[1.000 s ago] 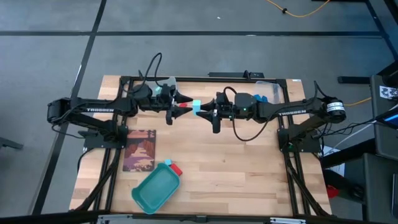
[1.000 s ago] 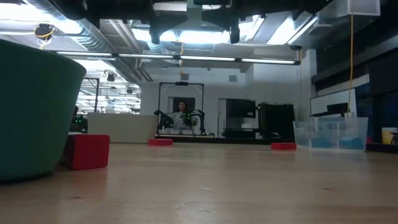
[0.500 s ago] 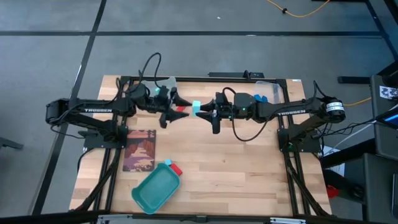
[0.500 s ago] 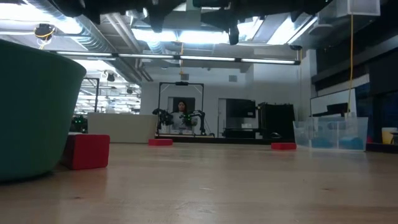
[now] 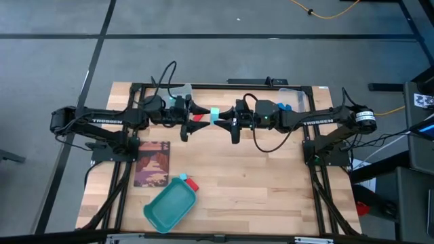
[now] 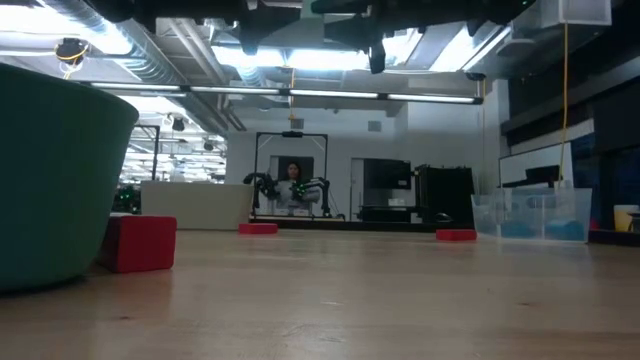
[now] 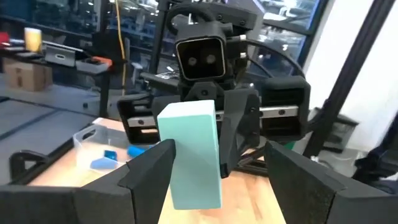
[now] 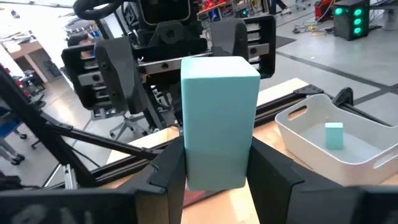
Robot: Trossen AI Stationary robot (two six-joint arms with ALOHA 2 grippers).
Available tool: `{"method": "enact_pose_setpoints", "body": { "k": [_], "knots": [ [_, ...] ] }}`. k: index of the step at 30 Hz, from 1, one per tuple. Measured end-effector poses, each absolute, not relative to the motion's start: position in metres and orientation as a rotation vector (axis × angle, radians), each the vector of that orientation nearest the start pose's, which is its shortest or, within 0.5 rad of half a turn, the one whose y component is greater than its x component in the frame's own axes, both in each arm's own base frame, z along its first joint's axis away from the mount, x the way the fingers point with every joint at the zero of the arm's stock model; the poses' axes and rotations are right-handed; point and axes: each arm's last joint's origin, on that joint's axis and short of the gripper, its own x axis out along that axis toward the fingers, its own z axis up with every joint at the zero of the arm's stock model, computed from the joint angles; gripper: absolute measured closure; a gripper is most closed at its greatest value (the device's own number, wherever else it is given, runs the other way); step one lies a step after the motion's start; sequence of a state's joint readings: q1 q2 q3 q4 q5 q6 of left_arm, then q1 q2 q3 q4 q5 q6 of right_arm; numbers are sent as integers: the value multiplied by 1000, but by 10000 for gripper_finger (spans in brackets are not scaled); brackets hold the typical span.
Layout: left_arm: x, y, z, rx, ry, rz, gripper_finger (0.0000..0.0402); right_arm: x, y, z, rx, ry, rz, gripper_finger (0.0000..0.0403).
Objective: Sort & place blocks by color
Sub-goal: Put the right light blue block into the gray bin
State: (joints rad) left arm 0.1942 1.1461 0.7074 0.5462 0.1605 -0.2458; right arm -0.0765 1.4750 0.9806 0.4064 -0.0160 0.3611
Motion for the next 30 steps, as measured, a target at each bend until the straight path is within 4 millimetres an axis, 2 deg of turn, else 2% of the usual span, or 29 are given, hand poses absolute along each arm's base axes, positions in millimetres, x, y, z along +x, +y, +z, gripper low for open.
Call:
{"method": "enact_pose_setpoints", "body": {
  "k": [5,9,12,24,30],
  "knots": [
    [257,48,306,-200,-55,93,155,334,-26,293,368,85,-88,267],
    [266,49,314,-190,-67,80,155,334,-25,295,364,76,-55,267],
    [272,49,312,-183,-45,69,155,335,-23,294,364,89,-23,267],
    [272,48,307,-230,6,17,156,335,-20,293,360,101,-22,267],
    [275,45,307,-232,-6,-14,175,335,-19,292,361,111,-1,267]
  ]
}}
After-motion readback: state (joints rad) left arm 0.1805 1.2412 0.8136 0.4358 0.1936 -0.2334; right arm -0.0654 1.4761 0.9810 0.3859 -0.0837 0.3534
